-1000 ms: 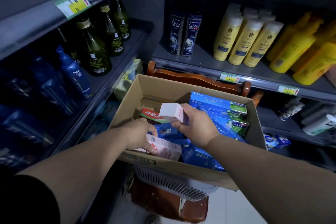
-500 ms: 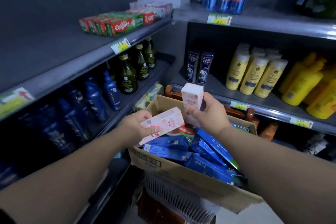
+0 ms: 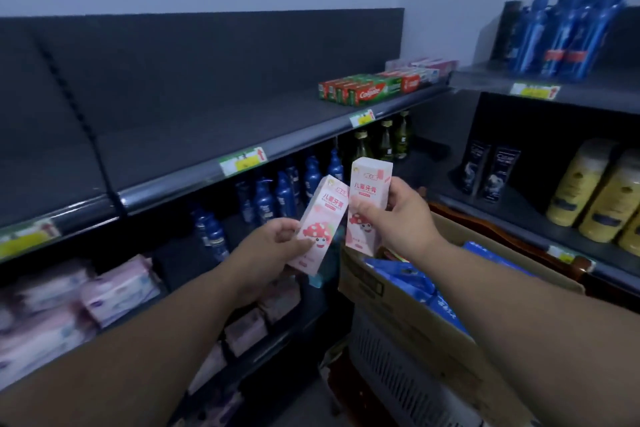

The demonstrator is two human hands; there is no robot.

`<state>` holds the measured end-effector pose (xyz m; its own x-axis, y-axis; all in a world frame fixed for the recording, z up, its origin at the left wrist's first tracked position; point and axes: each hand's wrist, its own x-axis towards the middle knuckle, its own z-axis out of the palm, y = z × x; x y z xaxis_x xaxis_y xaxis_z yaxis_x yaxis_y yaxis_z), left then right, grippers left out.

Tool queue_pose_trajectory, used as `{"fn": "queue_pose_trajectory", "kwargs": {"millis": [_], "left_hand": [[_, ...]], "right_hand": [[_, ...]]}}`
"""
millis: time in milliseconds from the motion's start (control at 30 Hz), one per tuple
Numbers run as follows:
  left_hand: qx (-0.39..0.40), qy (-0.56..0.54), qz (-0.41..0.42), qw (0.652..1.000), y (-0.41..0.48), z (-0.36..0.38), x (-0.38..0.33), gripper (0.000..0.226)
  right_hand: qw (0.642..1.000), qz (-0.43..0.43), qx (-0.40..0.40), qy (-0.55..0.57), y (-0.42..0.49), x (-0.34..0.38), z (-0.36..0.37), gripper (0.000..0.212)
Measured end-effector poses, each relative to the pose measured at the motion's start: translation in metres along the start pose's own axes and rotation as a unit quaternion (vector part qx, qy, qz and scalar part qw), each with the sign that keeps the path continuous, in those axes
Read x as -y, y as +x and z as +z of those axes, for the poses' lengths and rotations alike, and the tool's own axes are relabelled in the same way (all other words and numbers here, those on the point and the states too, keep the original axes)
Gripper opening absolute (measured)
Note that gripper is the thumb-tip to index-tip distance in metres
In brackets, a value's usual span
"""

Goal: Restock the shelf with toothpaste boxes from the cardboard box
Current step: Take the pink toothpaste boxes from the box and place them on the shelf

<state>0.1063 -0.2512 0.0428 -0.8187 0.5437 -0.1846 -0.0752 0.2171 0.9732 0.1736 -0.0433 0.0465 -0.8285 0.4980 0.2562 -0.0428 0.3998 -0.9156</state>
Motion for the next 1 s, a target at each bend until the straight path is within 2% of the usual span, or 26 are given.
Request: {"fn": "queue_pose_trajectory", "kwargs": {"millis": [233,367,533,633,867,1000], "left_hand": [[-0.076,-0.041,0.04,0.995,-0.078,-0.092,-0.009,0.028],[-0.12,-0.028,0.055,0.991,-0.131,-0.157,-0.017,0.031],[-0.197,-0.022,0.075,0.977,-0.2,-0.255,-0.02,0.025],[-0.238,-0.004,0.085,0.967,-0.236,-0.31,-0.014,0.037],[-0.298,0.03,0.11,0.948,-0.298,-0.404,0.004,0.028],[-0.375,0.08,0.115,0.916,-0.314,-0.439,0.006,0.024]], "right_hand": [[0.993,-0.071,0.089,0.032,-0.018,0.083,0.091,0.033],[0.984,-0.093,0.138,0.065,-0.037,0.141,0.156,0.03],[0.958,-0.113,0.23,0.133,-0.073,0.217,0.249,0.031],[0.942,-0.113,0.276,0.151,-0.096,0.253,0.305,0.031],[0.934,-0.148,0.298,0.133,-0.133,0.305,0.402,0.03],[0.941,-0.181,0.274,0.087,-0.138,0.322,0.436,0.028]]}}
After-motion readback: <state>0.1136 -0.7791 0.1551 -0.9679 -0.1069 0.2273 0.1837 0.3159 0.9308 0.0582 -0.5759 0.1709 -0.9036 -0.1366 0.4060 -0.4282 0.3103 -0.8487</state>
